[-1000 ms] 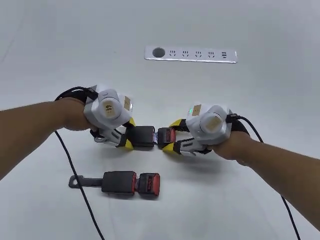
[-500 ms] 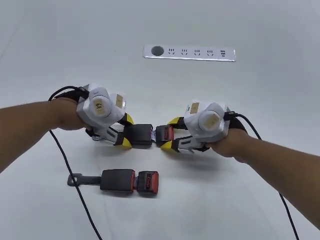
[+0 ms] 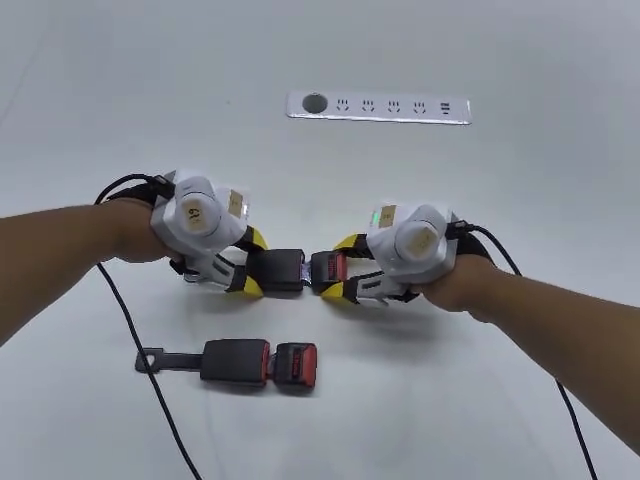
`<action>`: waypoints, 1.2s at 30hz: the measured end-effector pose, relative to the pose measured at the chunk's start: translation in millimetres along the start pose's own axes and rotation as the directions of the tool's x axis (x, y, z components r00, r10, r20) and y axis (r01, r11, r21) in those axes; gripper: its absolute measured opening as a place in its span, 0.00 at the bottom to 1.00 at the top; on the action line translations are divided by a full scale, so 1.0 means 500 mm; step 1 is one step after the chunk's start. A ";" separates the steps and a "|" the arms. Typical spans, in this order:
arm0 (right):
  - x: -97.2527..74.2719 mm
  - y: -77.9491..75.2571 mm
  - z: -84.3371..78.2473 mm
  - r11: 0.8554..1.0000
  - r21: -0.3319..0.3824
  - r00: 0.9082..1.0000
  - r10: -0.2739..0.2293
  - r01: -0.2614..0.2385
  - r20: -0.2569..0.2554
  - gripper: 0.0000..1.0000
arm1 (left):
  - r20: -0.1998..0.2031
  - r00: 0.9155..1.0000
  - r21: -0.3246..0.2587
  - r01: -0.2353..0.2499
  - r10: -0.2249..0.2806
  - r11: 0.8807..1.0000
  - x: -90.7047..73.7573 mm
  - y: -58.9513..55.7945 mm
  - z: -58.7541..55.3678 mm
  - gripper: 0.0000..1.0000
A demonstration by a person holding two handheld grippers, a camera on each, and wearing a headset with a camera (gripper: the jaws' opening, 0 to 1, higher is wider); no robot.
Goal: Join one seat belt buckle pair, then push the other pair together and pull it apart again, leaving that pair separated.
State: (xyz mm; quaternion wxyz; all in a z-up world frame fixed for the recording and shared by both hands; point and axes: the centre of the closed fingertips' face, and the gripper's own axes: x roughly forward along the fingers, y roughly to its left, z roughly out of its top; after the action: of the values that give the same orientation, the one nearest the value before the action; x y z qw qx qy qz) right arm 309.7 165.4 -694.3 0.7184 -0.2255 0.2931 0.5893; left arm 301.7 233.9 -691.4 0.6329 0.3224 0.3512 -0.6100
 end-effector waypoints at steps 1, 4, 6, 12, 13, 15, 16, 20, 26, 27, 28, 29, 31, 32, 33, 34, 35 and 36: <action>0.000 0.000 0.000 1.000 0.000 1.000 0.001 -0.001 0.001 0.33 | 0.002 1.000 -0.002 0.000 0.000 1.000 0.000 0.001 -0.002 0.32; 0.000 0.000 0.000 1.000 -0.008 1.000 0.002 -0.002 0.001 0.33 | 0.006 1.000 0.007 -0.001 0.001 1.000 -0.001 -0.001 0.000 0.32; -0.001 0.003 -0.001 1.000 -0.022 1.000 -0.001 0.001 -0.001 0.33 | 0.016 1.000 -0.001 -0.003 0.003 1.000 -0.002 -0.002 0.000 0.32; -0.006 0.002 -0.004 1.000 -0.024 1.000 0.005 -0.005 -0.003 0.33 | 0.016 1.000 -0.003 -0.002 0.003 1.000 -0.002 0.000 -0.004 0.32; -0.008 0.001 -0.006 1.000 -0.024 1.000 0.005 -0.005 -0.002 0.33 | 0.018 1.000 -0.005 -0.003 0.003 1.000 -0.002 0.000 -0.005 0.32; -0.016 0.002 -0.012 1.000 -0.022 1.000 0.004 -0.004 -0.007 0.33 | 0.021 1.000 -0.007 -0.004 0.004 1.000 -0.002 -0.001 -0.005 0.32; -0.020 0.002 -0.014 1.000 -0.022 1.000 0.002 -0.002 -0.010 0.33 | 0.020 1.000 -0.007 -0.004 0.004 1.000 -0.003 -0.001 -0.005 0.32; -0.026 0.003 -0.015 1.000 -0.015 1.000 0.001 -0.001 -0.009 0.33 | 0.018 1.000 -0.007 -0.003 0.003 1.000 -0.003 -0.002 -0.004 0.32; -0.028 0.004 -0.017 1.000 -0.018 1.000 0.005 -0.006 -0.008 0.33 | 0.021 1.000 -0.013 -0.003 0.003 1.000 -0.003 -0.003 -0.005 0.32; -0.029 0.005 -0.018 1.000 -0.017 1.000 0.005 -0.005 -0.008 0.33 | 0.021 1.000 -0.012 -0.002 0.002 1.000 -0.002 -0.002 -0.006 0.32; -0.029 0.006 -0.020 1.000 -0.018 1.000 0.004 -0.004 -0.007 0.33 | 0.019 1.000 -0.012 -0.002 0.002 1.000 -0.002 -0.002 -0.008 0.32; -0.030 0.006 -0.020 1.000 -0.021 1.000 0.004 -0.004 -0.005 0.33 | 0.018 1.000 -0.010 -0.001 0.001 1.000 -0.002 -0.002 -0.007 0.32; -0.032 0.005 -0.023 1.000 -0.020 1.000 0.006 -0.006 -0.003 0.33 | 0.016 1.000 -0.008 0.000 0.000 1.000 -0.003 -0.004 -0.007 0.32; -0.032 0.003 -0.028 1.000 -0.020 1.000 0.006 -0.006 -0.003 0.33 | 0.017 1.000 -0.007 0.001 -0.001 1.000 -0.003 -0.004 -0.007 0.32; -0.034 0.002 -0.030 1.000 -0.019 1.000 0.007 -0.007 -0.003 0.33 | 0.018 1.000 -0.008 0.002 -0.002 1.000 -0.003 -0.005 -0.007 0.32; -0.036 0.004 -0.033 1.000 -0.018 1.000 0.006 -0.006 -0.002 0.33 | 0.018 1.000 -0.006 0.003 -0.003 1.000 -0.003 -0.006 -0.007 0.32; -0.038 0.004 -0.035 1.000 -0.017 1.000 0.007 -0.007 -0.002 0.33 | 0.017 1.000 -0.004 0.004 -0.004 1.000 -0.004 -0.006 -0.006 0.32; -0.041 0.004 -0.037 1.000 -0.017 1.000 0.007 -0.007 -0.002 0.33 | 0.017 1.000 -0.004 0.005 -0.005 1.000 -0.004 -0.006 -0.006 0.32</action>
State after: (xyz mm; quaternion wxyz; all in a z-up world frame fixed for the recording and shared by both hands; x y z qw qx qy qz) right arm 302.3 138.6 -693.8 0.7139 -0.2313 0.2895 0.5942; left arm 298.5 237.4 -691.5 0.6350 0.3153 0.3478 -0.6135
